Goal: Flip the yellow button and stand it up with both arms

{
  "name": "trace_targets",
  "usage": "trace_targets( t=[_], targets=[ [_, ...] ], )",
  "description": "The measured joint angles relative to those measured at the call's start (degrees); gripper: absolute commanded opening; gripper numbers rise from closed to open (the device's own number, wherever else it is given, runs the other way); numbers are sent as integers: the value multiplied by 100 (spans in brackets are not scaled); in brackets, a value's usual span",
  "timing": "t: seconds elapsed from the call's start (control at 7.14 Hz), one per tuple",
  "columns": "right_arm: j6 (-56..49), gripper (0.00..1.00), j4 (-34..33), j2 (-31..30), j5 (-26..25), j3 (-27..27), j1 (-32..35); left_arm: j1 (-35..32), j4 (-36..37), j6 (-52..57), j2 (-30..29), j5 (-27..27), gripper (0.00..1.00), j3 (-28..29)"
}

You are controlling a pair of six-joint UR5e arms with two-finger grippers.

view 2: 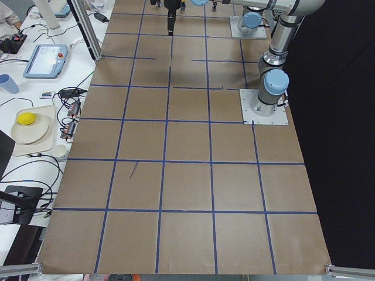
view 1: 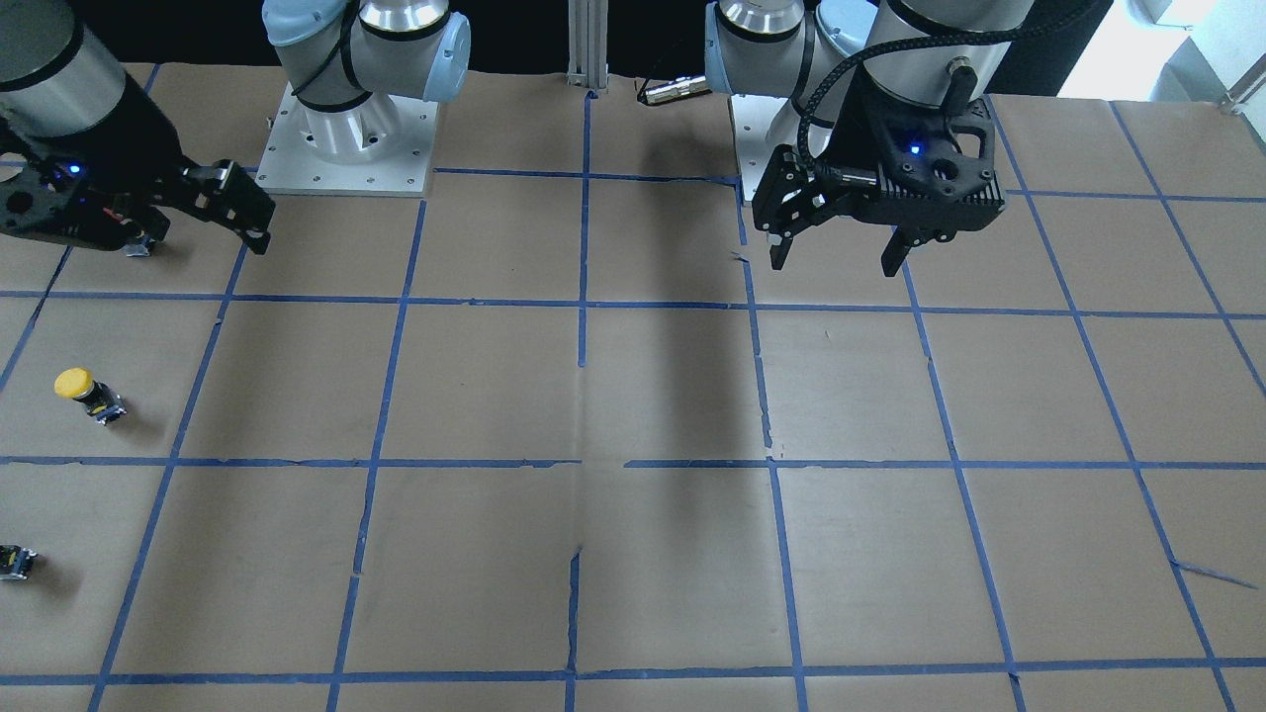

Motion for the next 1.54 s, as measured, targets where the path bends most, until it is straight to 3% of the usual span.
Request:
trace_targets(
  t=[0.28, 0.42, 0.84, 1.54],
  targets=[
    [258, 100, 363, -96, -84, -163, 866, -2, 0, -5, 20, 1, 100, -35],
    [310, 100, 455, -243, -133, 36, 1005, -5, 0, 1, 41, 1, 100, -74],
    [353, 100, 284, -634, -174, 539, 606, -5, 0, 13, 49, 1, 100, -113],
    [622, 100, 224, -743, -161, 614, 484, -2, 0, 9, 58, -3, 100, -114]
  ],
)
